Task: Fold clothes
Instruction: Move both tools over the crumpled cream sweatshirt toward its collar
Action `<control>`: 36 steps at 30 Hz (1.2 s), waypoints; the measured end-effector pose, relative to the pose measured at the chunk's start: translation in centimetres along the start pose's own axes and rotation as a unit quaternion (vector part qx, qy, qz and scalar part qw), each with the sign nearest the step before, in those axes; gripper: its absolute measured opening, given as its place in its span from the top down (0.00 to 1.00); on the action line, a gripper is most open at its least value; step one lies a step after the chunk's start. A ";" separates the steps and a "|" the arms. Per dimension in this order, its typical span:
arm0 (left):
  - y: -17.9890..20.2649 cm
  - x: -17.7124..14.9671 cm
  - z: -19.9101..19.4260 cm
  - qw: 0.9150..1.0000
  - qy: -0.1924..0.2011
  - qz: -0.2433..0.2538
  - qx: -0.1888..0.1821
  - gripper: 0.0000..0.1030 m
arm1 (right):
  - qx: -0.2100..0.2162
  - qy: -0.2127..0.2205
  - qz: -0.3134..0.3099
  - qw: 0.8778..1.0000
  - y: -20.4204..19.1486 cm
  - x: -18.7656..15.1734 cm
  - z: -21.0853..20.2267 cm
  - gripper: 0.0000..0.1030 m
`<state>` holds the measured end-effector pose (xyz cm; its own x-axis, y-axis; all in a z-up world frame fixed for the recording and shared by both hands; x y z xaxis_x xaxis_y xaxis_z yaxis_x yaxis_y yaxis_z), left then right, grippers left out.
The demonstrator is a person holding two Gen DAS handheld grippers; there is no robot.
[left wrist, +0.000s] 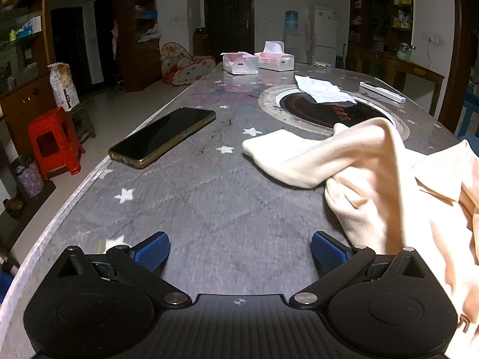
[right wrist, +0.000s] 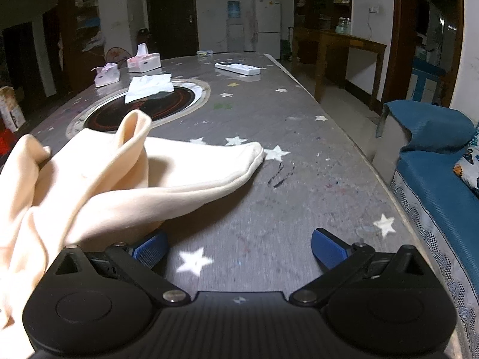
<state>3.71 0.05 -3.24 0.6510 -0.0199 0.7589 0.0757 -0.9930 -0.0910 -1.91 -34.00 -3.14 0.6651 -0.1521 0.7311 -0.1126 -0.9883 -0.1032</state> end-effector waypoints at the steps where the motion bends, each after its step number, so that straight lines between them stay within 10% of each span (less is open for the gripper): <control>1: 0.0 -0.1 -0.2 1.000 0.005 0.000 -0.001 0.00 | 0.002 0.002 0.003 1.000 0.0 0.1 0.0 0.00; 36: 2.8 -4.8 -9.0 1.000 -0.022 -0.013 0.005 0.00 | 0.111 0.062 -0.020 0.992 -2.9 -4.8 -8.3 0.00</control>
Point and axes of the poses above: each gripper's, at about its wrist camera, not at the fingertips, and z roughly the way its jaws point, y to its right, x to its top, the point moved 5 cm from there along z, roughly the way its jaws point, and after that the axes turned 6 degrees about x, right-handed, at the moved point
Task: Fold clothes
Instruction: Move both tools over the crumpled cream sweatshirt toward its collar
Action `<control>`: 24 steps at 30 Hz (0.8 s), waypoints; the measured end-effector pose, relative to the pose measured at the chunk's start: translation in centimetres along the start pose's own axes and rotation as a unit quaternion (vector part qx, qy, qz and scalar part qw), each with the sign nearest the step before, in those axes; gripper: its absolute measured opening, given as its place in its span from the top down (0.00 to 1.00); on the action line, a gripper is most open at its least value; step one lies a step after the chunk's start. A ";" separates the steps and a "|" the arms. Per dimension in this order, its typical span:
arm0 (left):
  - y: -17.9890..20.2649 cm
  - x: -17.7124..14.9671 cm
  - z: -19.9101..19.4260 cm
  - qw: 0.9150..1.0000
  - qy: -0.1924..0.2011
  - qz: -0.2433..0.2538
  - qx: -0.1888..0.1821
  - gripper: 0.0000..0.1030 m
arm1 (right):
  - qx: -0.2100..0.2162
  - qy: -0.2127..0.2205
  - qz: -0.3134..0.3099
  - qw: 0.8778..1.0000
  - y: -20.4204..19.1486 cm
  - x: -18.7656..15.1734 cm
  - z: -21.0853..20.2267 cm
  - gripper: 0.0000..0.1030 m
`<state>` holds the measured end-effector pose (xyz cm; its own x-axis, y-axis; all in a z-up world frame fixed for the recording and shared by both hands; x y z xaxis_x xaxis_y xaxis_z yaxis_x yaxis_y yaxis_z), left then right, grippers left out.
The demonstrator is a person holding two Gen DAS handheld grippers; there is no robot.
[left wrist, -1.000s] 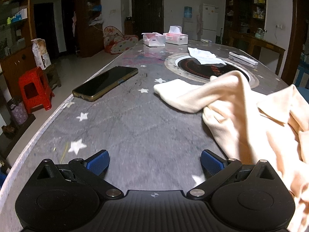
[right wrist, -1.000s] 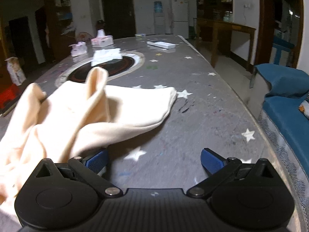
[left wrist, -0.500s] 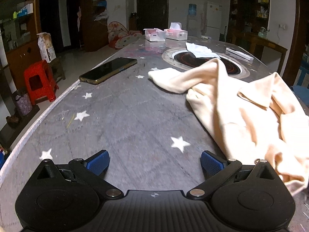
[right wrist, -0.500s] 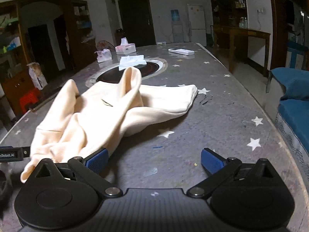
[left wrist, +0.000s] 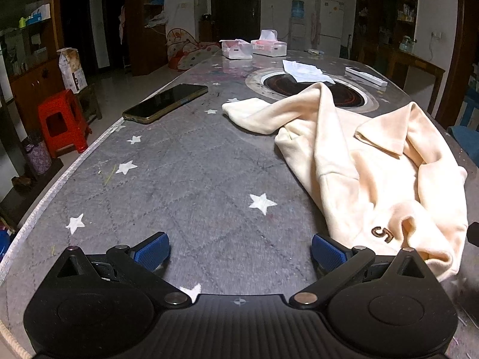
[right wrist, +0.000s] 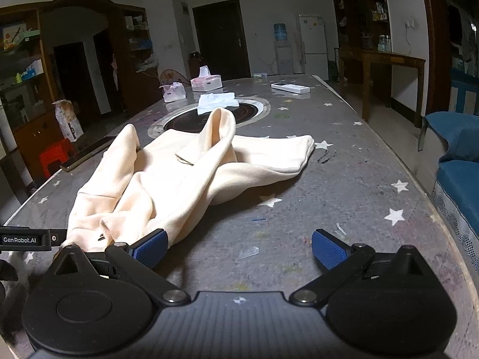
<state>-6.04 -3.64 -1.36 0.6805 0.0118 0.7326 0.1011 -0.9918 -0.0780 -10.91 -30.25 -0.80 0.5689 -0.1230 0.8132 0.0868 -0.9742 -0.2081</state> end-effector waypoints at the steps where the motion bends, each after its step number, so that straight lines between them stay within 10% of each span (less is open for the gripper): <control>1: 0.1 0.0 -0.1 1.000 0.000 0.001 -0.001 0.00 | 0.001 0.001 -0.002 1.000 -0.1 0.0 -0.1 0.00; 24: 1.2 -0.1 -1.7 1.000 0.014 0.013 -0.012 0.00 | 0.008 0.006 -0.027 1.000 -2.0 -0.3 -0.9 0.00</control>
Point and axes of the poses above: each gripper's, at about its wrist camera, not at the fingertips, and z roughly the way its jaws point, y to its right, x to its top, the point moved 5 cm from there along z, roughly the way its jaws point, and after that the axes turned 6 degrees about x, right-handed, at the moved point
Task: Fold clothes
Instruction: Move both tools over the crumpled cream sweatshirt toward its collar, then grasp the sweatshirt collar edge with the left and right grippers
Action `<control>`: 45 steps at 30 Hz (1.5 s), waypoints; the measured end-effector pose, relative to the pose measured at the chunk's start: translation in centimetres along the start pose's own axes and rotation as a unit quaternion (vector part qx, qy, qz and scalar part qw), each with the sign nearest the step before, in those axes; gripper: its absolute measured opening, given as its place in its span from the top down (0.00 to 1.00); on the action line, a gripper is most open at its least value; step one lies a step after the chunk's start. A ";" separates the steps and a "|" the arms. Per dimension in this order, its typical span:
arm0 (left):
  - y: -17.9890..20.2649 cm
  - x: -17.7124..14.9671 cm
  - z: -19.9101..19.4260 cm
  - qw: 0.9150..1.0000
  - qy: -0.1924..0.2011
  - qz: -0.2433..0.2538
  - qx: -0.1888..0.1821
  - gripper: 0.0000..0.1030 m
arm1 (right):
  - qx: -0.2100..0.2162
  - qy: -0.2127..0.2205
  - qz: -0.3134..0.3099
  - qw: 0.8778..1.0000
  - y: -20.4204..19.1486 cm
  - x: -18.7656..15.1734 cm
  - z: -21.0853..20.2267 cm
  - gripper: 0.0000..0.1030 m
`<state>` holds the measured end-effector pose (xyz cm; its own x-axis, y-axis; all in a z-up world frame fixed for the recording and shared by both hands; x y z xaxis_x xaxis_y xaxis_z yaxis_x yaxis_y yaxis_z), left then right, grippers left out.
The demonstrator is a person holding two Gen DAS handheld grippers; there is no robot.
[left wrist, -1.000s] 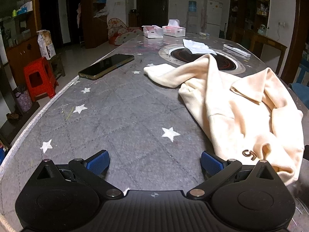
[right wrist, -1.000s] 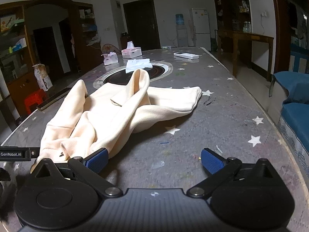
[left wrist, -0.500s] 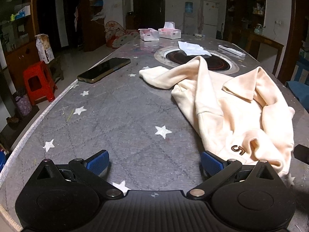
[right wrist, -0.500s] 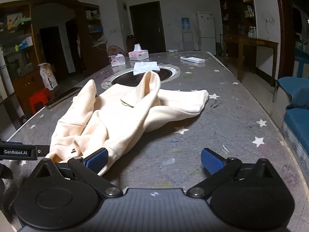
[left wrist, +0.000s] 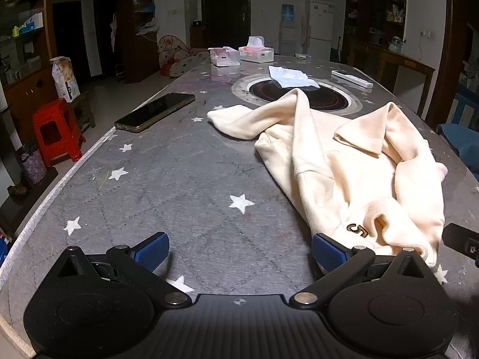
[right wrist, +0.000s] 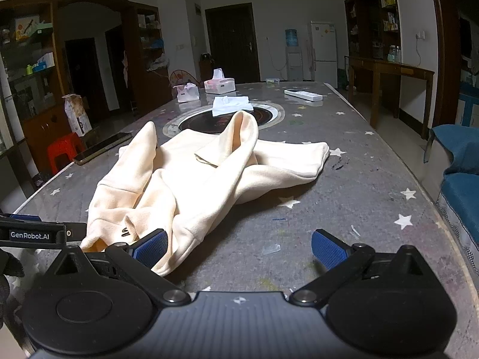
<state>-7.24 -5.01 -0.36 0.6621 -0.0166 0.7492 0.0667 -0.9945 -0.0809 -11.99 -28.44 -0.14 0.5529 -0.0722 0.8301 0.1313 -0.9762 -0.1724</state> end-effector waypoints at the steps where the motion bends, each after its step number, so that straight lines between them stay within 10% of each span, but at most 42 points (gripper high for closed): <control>1: 0.0 0.0 0.0 1.000 0.000 0.000 0.000 0.00 | 0.000 0.001 0.000 1.000 0.0 0.0 -0.1 0.00; 45: 1.8 1.0 -1.0 0.999 0.018 0.024 -0.021 0.00 | -0.002 0.006 -0.007 1.000 -0.5 0.5 -1.0 0.00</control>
<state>-7.19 -6.96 0.91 0.6371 -0.0682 0.7677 0.0029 -0.9959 -0.0908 -12.62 -28.16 0.89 0.5420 -0.0617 0.8381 0.1350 -0.9780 -0.1593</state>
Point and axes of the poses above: each gripper's, at about its wrist camera, not at the fingertips, and z roughly the way its jaws point, y to its right, x to its top, the point moved 5 cm from there along z, roughly the way its jaws point, and after that the axes turned 6 degrees about x, right-handed, at the moved point
